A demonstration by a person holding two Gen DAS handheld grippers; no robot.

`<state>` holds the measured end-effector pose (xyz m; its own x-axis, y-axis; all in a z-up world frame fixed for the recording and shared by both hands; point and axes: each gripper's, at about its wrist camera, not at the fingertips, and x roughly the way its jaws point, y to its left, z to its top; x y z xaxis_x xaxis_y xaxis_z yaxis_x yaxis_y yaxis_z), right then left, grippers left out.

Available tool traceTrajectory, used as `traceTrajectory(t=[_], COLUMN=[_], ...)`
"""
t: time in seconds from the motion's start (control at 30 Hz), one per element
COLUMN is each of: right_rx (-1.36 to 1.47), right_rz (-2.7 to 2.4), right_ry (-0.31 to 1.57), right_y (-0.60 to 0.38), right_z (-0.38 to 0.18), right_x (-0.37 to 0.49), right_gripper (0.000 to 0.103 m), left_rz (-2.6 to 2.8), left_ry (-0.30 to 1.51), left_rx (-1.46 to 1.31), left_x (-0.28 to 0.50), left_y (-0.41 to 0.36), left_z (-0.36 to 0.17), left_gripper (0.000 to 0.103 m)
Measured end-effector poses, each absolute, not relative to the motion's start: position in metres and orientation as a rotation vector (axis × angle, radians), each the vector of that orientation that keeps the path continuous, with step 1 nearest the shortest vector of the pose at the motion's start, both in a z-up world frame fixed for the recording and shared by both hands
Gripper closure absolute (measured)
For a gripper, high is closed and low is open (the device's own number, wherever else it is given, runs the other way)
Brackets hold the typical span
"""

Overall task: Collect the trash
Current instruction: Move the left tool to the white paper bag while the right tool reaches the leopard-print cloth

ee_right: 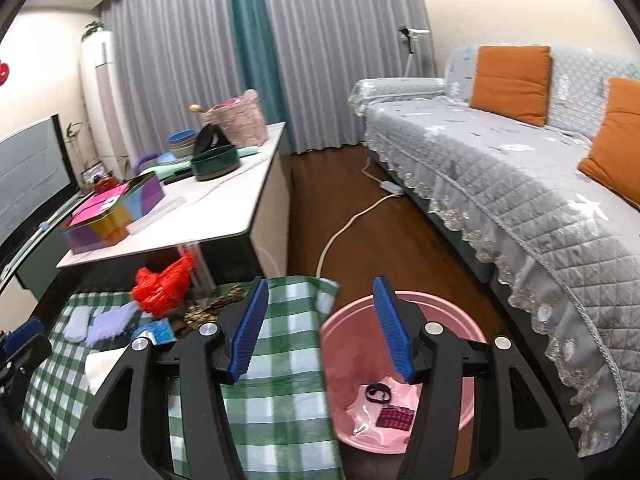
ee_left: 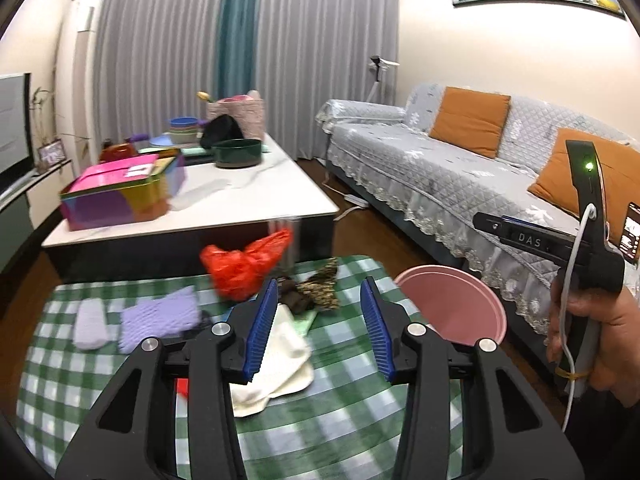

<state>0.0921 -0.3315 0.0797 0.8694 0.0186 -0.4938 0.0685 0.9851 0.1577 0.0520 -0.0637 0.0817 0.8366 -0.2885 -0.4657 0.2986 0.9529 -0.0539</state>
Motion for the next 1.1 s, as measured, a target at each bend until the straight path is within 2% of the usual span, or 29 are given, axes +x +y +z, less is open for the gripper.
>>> traceTrajectory(t=[0.13,0.3,0.4,1.1], right_rx=[0.169,0.154,0.149,0.135], right_rz=[0.022,0.052,0.075,0.209], right_ry=[0.515,0.548,0.562,0.679], right_y=[-0.319,-0.307,-0.297,-0.237], right_z=[0.078,0.069,0.063,0.014], right_x=[0.096,0.104,0.109,0.167], right_gripper=[0.051,0.067,0.074,0.074], left_rz=[-0.257,-0.17,-0.121,-0.083], left_ry=[0.509,0.55,0.567,0.648], left_rx=[-0.015,-0.055,-0.076,-0.158], left_x=[0.045,0.046,0.051,0.093], left_y=[-0.039,-0.004,0.014,0.033], left_z=[0.065,0.041,0.031,-0.015], left_gripper=[0.061,0.063,0.064,0.065])
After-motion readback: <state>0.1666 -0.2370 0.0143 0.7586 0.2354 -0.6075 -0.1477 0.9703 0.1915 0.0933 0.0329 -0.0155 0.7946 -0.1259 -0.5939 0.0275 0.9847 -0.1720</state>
